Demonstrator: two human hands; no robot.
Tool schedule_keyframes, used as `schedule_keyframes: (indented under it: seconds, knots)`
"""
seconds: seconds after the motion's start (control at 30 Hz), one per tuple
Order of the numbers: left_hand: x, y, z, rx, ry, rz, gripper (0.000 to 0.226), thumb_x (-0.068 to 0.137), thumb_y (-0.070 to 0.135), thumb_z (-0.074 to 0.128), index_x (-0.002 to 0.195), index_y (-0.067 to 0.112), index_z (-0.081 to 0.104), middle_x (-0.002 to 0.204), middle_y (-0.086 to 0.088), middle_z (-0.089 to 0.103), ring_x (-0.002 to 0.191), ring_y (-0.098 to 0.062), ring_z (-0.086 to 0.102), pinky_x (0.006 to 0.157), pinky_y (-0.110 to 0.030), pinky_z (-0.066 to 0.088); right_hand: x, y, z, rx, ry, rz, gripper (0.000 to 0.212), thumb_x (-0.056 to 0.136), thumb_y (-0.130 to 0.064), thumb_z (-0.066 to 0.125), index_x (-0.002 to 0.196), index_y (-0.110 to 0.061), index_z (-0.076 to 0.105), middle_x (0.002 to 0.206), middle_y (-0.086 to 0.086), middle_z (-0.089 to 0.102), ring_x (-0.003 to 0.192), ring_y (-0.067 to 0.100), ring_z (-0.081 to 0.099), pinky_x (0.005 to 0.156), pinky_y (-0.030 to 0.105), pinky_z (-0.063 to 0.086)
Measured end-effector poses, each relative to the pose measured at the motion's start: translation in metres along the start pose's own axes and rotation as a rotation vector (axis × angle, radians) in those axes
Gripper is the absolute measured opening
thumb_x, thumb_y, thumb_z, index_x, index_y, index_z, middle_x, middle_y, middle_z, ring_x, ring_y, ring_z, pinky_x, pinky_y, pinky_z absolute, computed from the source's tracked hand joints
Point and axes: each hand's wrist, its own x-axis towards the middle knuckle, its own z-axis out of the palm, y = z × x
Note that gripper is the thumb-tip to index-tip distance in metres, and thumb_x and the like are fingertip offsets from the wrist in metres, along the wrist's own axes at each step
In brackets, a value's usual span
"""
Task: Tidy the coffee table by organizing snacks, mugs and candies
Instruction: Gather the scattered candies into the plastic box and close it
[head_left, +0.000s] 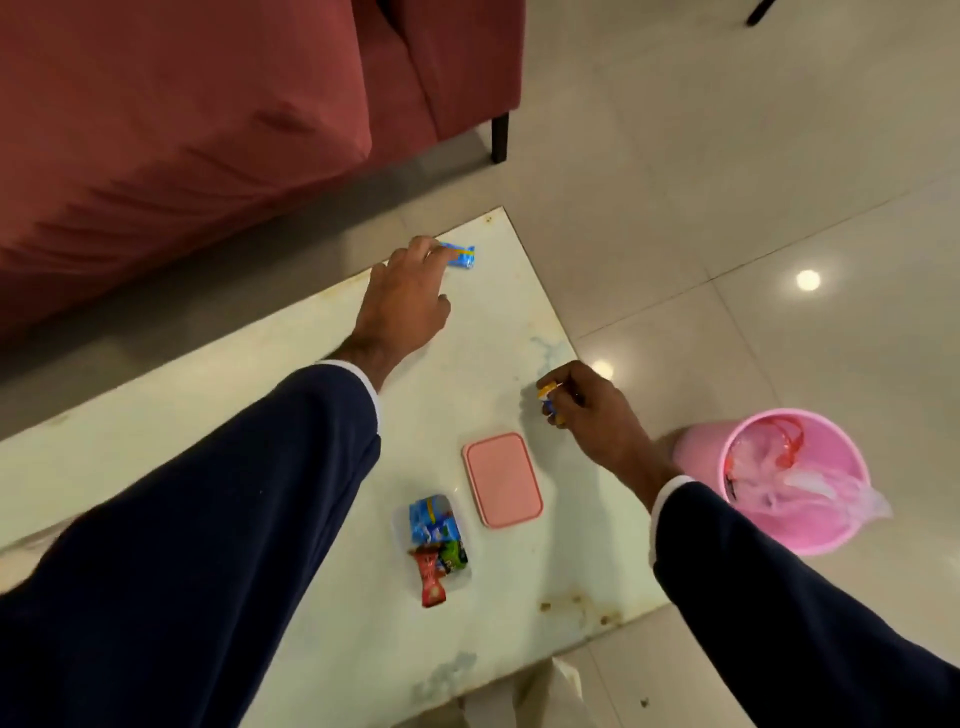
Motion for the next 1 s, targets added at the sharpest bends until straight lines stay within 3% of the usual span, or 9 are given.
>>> schedule_keyframes:
  seconds: [0.17,0.3,0.37,0.47,0.63,0.77,0.83,0.9,1.0]
  knots:
    - [0.044,-0.004,0.012,0.034,-0.085,0.039,0.056,0.096,0.018,0.065,0.149,0.017,0.047,0.147,-0.009,0.046,0.122,-0.033,0.054,0.105,-0.047,0.044,0.009,0.022,0.005,-0.051,0.032,0.001,0.021,0.101,-0.018,0.051,0.096,-0.035,0.062,0.091,-0.012,0.070,0.078,0.002,0.065,0.070,0.009,0.047]
    - [0.048,-0.002,0.028,0.124,0.013,0.108,0.019,0.099,0.017,0.059,0.116,0.009,0.061,0.118,-0.015,0.059,0.101,-0.034,0.059,0.088,-0.047,0.048,0.008,0.029,0.005,-0.088,0.003,-0.048,0.021,0.102,-0.023,0.049,0.094,-0.040,0.059,0.089,-0.016,0.067,0.081,-0.004,0.060,0.069,0.003,0.043]
    - [0.042,0.000,0.031,0.116,0.032,0.106,0.014,0.100,0.017,0.058,0.110,0.008,0.062,0.110,-0.015,0.063,0.096,-0.033,0.062,0.085,-0.045,0.052,0.009,0.028,0.006,-0.083,-0.001,-0.036,0.018,0.102,-0.023,0.048,0.096,-0.036,0.059,0.090,-0.015,0.066,0.081,0.000,0.061,0.070,0.007,0.045]
    - [0.019,0.003,0.035,-0.102,0.026,-0.028,0.016,0.098,0.017,0.062,0.111,0.008,0.066,0.108,-0.011,0.068,0.093,-0.027,0.066,0.080,-0.032,0.053,0.010,0.027,0.005,-0.099,-0.009,-0.023,0.013,0.103,-0.023,0.048,0.101,-0.029,0.059,0.092,-0.011,0.066,0.084,0.009,0.061,0.074,0.018,0.047]
    - [-0.073,0.025,0.023,-0.661,0.123,-0.309,0.010,0.089,0.014,0.074,0.098,0.017,0.073,0.090,0.008,0.076,0.080,-0.004,0.069,0.072,-0.014,0.053,0.008,0.020,0.005,-0.119,-0.004,0.009,0.012,0.103,-0.020,0.050,0.101,-0.027,0.059,0.095,-0.007,0.066,0.086,0.009,0.062,0.075,0.016,0.045]
    - [-0.169,0.038,0.019,-0.894,0.116,-0.486,0.022,0.086,0.014,0.075,0.087,0.035,0.069,0.085,0.025,0.073,0.079,0.007,0.068,0.068,-0.005,0.045,0.005,0.012,0.007,-0.101,0.024,0.013,0.010,0.100,-0.013,0.054,0.101,-0.019,0.062,0.089,-0.010,0.067,0.074,-0.012,0.062,0.068,0.002,0.043]
    - [-0.213,0.037,0.028,-0.977,0.071,-0.566,0.026,0.086,0.010,0.075,0.086,0.035,0.070,0.091,0.018,0.075,0.079,-0.001,0.070,0.070,-0.015,0.050,0.005,0.008,0.008,-0.058,0.037,0.040,0.011,0.098,-0.007,0.056,0.103,-0.012,0.064,0.087,-0.005,0.068,0.070,-0.008,0.062,0.068,0.005,0.045]
    - [-0.244,0.035,0.039,-1.027,0.048,-0.646,0.024,0.087,0.008,0.075,0.089,0.032,0.071,0.094,0.009,0.075,0.082,-0.012,0.071,0.072,-0.024,0.052,0.003,0.005,0.007,0.009,0.030,0.095,0.013,0.098,-0.005,0.057,0.108,-0.007,0.066,0.090,0.002,0.068,0.073,0.005,0.063,0.070,0.017,0.049]
    - [-0.266,0.029,0.052,-0.957,0.018,-0.681,0.015,0.087,0.012,0.077,0.090,0.026,0.071,0.090,0.005,0.073,0.075,0.003,0.066,0.065,-0.007,0.043,-0.016,0.004,0.006,0.026,-0.005,0.165,0.015,0.098,-0.011,0.060,0.111,-0.009,0.066,0.094,0.001,0.072,0.074,0.007,0.065,0.067,0.023,0.048]
